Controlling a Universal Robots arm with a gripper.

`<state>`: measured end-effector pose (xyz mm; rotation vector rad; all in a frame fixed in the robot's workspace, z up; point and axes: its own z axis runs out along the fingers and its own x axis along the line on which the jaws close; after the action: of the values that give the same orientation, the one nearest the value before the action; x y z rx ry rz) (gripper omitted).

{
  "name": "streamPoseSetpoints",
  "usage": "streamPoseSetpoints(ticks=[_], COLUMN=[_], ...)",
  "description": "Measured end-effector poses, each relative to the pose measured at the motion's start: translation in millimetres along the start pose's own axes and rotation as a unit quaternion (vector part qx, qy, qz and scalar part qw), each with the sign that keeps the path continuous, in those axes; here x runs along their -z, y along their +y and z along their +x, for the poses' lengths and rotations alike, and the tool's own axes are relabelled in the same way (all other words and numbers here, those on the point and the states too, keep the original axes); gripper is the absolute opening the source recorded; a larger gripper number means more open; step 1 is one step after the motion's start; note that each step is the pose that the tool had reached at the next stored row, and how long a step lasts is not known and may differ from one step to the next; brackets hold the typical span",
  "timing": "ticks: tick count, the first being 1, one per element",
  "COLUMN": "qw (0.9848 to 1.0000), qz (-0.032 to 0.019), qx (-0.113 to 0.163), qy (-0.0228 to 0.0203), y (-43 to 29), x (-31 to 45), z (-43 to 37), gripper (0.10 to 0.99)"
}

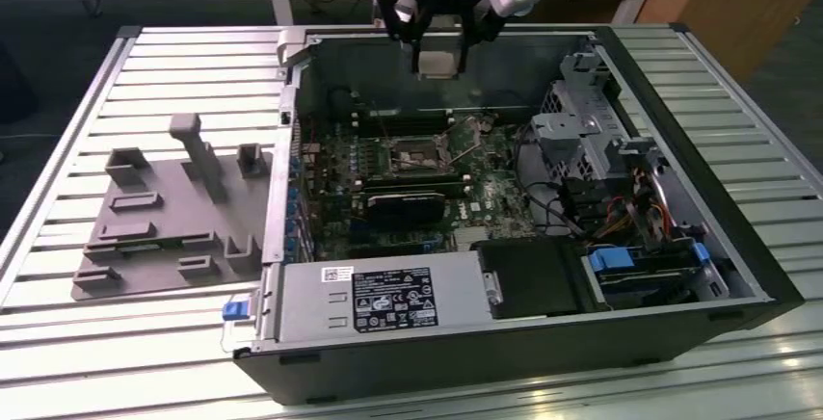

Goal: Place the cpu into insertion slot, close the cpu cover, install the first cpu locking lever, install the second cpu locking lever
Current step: 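Place the cpu into insertion slot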

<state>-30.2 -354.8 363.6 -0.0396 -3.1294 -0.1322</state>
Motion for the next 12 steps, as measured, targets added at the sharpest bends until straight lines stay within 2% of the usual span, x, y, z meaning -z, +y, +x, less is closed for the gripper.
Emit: streamPoseSetpoints(ticks=[5, 12], qw=[1.0, 0.9999], qz=[0.0046, 0.0073], qx=[0.001, 0.002], qy=[-0.0026, -0.0068], y=[-0.5, -1.2], x=[-5.6, -14.5], z=[0.3, 0.3], gripper=[0.541, 0.541])
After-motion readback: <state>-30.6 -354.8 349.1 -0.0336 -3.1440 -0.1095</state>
